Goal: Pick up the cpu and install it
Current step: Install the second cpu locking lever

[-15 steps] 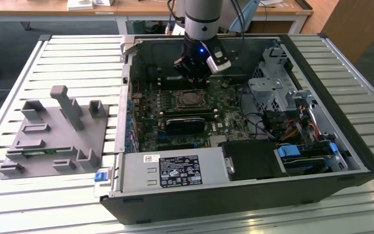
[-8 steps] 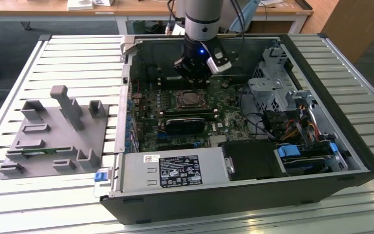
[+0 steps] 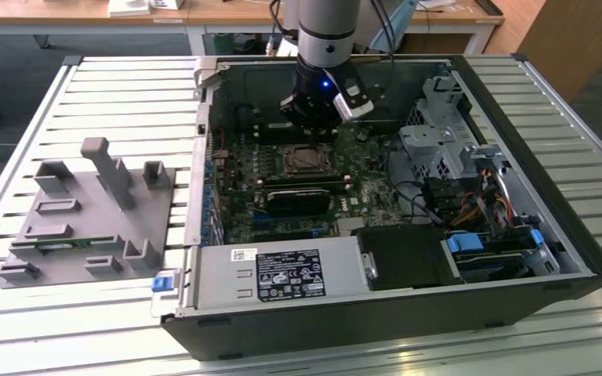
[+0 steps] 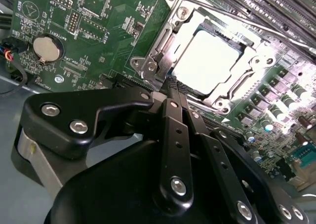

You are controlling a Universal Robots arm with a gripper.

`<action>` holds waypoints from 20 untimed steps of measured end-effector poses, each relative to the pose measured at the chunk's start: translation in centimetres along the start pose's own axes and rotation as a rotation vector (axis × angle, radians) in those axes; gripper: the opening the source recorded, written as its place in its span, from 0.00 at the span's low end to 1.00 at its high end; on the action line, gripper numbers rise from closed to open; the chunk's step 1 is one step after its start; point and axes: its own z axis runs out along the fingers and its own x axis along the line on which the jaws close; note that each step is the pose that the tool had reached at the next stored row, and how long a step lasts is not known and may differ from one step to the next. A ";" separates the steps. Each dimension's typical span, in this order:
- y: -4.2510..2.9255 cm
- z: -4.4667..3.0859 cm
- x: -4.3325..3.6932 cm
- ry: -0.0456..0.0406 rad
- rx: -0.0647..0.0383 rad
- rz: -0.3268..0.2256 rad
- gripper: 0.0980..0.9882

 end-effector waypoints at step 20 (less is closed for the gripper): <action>-0.87 -1.24 -0.03 -0.0002 0.000 0.000 0.01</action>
